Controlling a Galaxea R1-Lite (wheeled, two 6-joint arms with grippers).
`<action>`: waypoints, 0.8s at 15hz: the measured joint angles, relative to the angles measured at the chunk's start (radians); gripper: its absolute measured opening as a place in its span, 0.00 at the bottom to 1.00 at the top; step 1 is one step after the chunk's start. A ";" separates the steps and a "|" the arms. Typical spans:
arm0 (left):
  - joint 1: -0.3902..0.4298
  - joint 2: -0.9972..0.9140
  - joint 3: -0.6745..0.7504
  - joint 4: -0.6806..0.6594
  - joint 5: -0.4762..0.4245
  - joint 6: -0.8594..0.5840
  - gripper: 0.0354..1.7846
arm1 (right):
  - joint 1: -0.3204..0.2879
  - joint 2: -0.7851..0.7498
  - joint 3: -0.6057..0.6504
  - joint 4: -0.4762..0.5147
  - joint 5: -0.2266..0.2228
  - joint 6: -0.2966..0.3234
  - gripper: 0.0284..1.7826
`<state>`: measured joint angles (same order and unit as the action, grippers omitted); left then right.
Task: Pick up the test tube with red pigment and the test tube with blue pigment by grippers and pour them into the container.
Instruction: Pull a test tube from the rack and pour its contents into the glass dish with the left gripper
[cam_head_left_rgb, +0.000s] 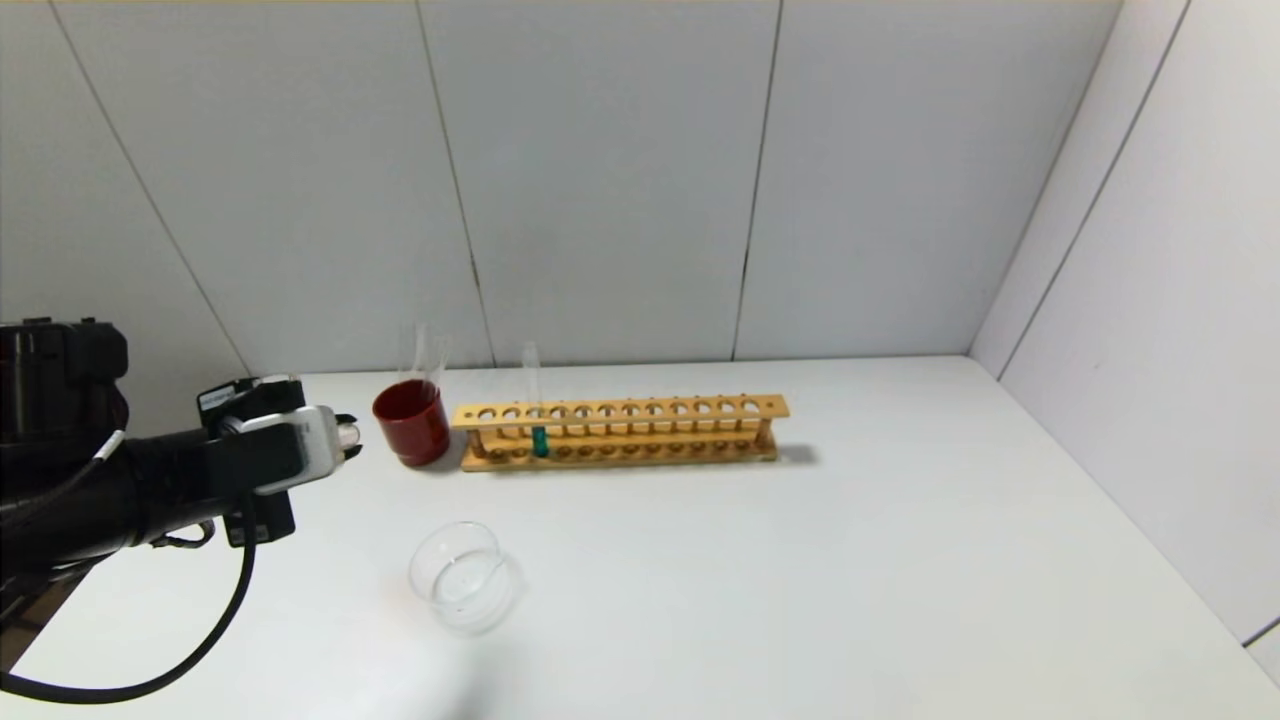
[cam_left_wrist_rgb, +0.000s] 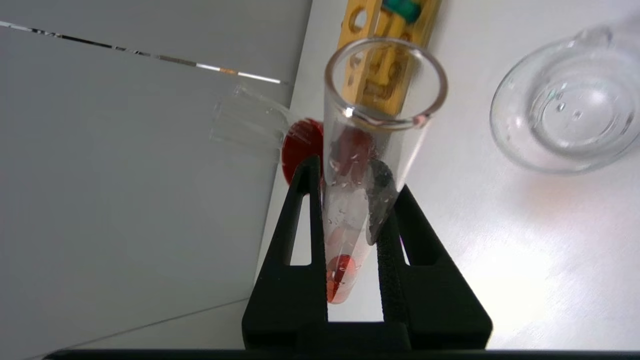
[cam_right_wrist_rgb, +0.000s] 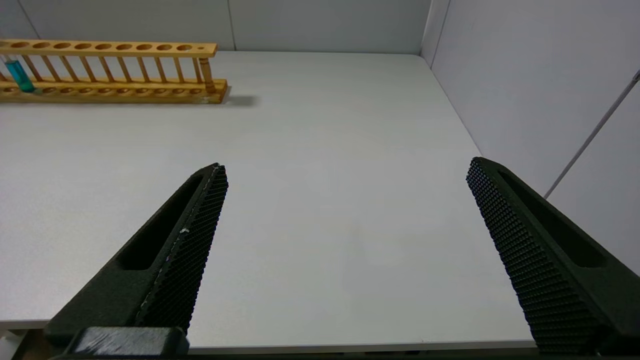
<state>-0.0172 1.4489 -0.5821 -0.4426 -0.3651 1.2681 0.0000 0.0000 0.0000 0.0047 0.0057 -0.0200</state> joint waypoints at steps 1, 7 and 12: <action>0.019 0.001 0.008 -0.001 0.000 0.032 0.17 | 0.000 0.000 0.000 0.000 0.000 0.000 0.98; 0.043 0.011 0.028 -0.009 -0.001 0.139 0.17 | 0.000 0.000 0.000 0.000 0.000 0.000 0.98; 0.044 0.035 0.020 -0.012 0.002 0.213 0.17 | 0.000 0.000 0.000 0.000 0.000 0.000 0.98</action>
<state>0.0264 1.4836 -0.5617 -0.4545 -0.3628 1.4806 0.0000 0.0000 0.0000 0.0047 0.0053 -0.0200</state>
